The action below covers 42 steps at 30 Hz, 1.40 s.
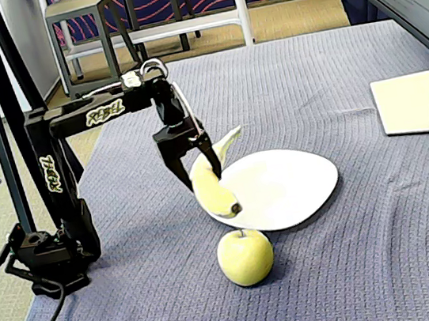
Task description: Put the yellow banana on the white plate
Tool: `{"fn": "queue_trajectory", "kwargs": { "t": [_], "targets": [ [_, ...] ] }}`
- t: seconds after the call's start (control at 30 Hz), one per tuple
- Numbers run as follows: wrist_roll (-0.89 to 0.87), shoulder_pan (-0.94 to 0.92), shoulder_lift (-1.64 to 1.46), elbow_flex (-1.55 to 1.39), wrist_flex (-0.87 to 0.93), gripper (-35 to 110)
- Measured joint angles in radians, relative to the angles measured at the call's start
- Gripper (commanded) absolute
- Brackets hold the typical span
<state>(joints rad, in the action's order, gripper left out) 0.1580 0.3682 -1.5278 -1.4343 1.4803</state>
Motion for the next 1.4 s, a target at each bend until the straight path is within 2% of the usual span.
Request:
{"fn": "queue_trajectory", "kwargs": {
  "t": [0.57, 1.4],
  "targets": [
    [-0.035, 0.002, 0.376, 0.451, 0.094, 0],
    [-0.043, 0.064, 0.577, 0.569, 0.034, 0]
  ]
}}
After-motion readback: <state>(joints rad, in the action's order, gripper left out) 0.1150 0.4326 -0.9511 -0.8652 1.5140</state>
